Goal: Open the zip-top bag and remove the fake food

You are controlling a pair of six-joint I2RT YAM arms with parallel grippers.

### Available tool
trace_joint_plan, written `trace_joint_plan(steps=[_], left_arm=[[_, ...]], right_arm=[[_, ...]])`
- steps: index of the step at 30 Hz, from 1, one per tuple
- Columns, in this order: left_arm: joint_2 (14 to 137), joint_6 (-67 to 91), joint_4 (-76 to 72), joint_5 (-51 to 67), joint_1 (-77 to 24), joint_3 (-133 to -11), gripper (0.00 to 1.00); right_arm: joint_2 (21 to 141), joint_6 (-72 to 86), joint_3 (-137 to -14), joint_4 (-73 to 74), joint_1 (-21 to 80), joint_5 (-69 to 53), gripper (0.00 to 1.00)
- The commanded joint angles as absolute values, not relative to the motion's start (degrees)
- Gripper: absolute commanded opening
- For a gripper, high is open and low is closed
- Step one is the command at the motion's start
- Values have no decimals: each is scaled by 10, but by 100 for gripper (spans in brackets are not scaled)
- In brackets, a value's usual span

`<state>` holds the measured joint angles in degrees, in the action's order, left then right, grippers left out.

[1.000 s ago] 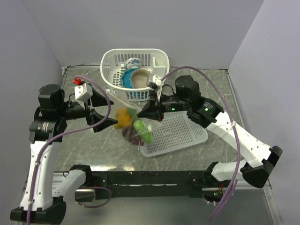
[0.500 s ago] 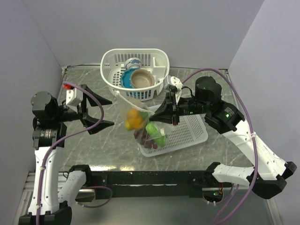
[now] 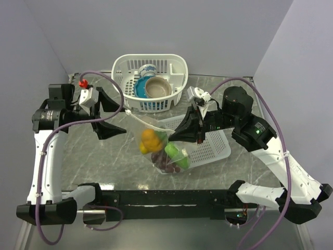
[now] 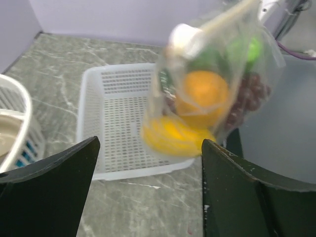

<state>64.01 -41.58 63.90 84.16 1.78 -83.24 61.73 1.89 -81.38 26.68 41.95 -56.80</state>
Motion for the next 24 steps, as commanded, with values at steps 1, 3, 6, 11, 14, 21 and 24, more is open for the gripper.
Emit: trace_joint_plan(steps=[1, 3, 6, 11, 14, 21, 24], left_arm=[[577, -449, 702, 971, -22, -805, 89], [552, -413, 633, 971, -39, -792, 86], [547, -445, 706, 971, -45, -820, 86], [575, -541, 778, 971, -46, -871, 87], [579, -545, 777, 971, -46, -875, 86], [589, -555, 766, 969, -42, -870, 83], [594, -557, 754, 969, -7, -843, 83]], right_arm=[[606, 51, -817, 187, 420, -600, 0], [606, 52, -815, 184, 420, -600, 0], [608, 54, -816, 180, 421, -604, 0], [612, 81, -807, 147, 420, -618, 0], [612, 105, -794, 110, 422, -626, 0], [635, 98, -800, 112, 455, -626, 0], [640, 84, -811, 135, 472, -613, 0]])
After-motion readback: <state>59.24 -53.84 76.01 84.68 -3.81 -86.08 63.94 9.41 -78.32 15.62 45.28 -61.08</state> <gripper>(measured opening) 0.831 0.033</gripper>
